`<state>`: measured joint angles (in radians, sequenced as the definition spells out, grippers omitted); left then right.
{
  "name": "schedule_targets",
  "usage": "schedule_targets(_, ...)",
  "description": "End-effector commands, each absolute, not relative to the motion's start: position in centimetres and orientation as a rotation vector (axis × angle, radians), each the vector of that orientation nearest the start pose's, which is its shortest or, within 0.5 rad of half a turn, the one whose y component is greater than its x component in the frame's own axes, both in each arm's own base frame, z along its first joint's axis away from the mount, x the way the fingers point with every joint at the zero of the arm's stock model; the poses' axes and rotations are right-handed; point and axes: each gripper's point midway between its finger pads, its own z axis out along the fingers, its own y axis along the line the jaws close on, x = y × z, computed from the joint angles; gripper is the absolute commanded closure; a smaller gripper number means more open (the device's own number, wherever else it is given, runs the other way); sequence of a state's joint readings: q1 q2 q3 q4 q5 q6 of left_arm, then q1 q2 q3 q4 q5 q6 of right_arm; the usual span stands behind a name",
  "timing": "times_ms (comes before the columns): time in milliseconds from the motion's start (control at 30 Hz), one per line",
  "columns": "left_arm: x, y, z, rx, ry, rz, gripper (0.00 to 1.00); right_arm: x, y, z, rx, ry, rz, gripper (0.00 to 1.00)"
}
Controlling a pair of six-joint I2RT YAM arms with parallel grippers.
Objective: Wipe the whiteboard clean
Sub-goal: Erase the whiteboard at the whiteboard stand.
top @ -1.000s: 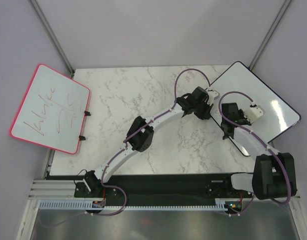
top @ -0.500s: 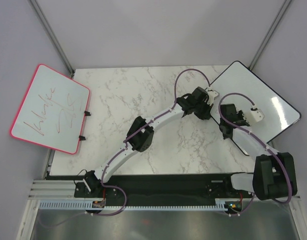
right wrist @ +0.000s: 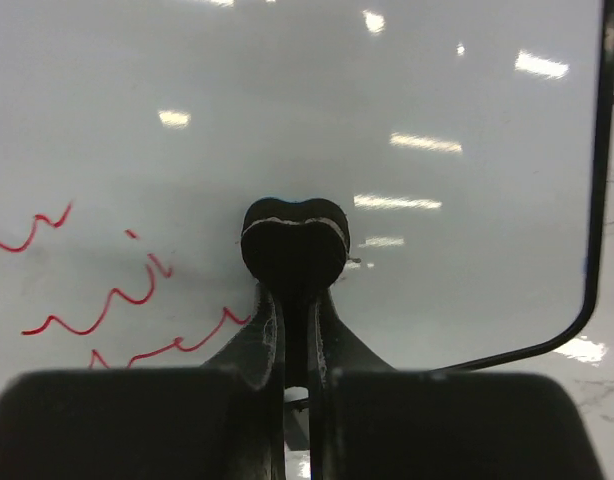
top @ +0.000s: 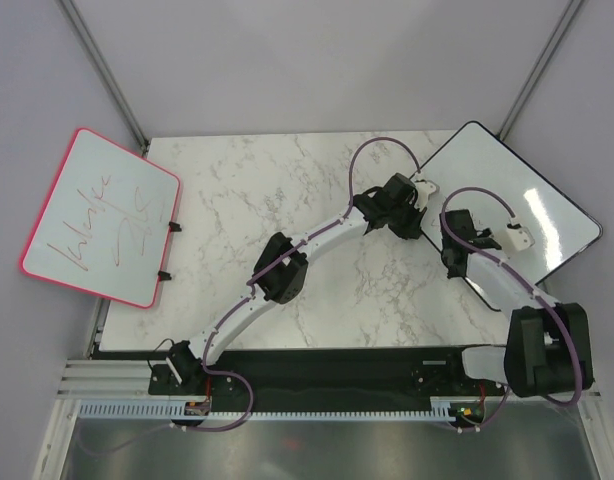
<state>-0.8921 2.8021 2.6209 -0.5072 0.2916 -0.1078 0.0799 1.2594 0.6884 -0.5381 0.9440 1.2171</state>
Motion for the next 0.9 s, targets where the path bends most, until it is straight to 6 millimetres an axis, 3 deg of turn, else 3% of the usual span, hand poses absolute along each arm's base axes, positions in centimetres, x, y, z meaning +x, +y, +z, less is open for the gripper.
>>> schedule_targets(0, 38.9, -56.2, 1.7, 0.997, 2.176, -0.843, 0.98, 30.7, -7.7, 9.5, 1.413, 1.641, -0.456, 1.00)
schedule_targets(167, 38.8, -56.2, 1.6, 0.998, 2.177, -0.844, 0.98, 33.8, -5.7, 9.8, 1.404, 1.620, -0.379, 1.00)
schedule_targets(300, 38.9, -56.1, 1.6, 0.997, 2.179, -0.842, 0.98, 36.3, -5.3, 10.5, 1.376, 1.580, -0.321, 1.00)
schedule_targets(367, 38.8, -56.1, 1.5, 0.999, 2.182, -0.842, 0.98, 36.6, -5.6, 10.5, 1.357, 1.582, -0.359, 1.00)
schedule_targets(433, 38.9, -56.1, 1.7, 0.997, 2.178, -0.845, 0.98, 35.5, -6.2, 10.3, 1.358, 1.594, -0.430, 1.00)
schedule_targets(567, 39.0, -56.1, 1.6, 0.993, 2.181, -0.842, 0.98, 30.5, -8.9, 9.3, 1.412, 1.588, -0.547, 1.00)
schedule_targets(700, 38.9, -56.1, 1.6, 0.996, 2.182, -0.843, 0.98, 26.2, -11.3, 10.5, 1.452, 1.535, -0.639, 1.00)
schedule_targets(767, 38.9, -56.1, 1.6, 0.996, 2.182, -0.843, 0.98, 24.9, -12.2, 10.8, 1.462, 1.506, -0.682, 1.00)
schedule_targets(867, 38.9, -56.2, 1.7, 0.998, 2.179, -0.841, 0.98, 24.8, -12.3, 10.9, 1.478, 1.488, -0.672, 1.00)
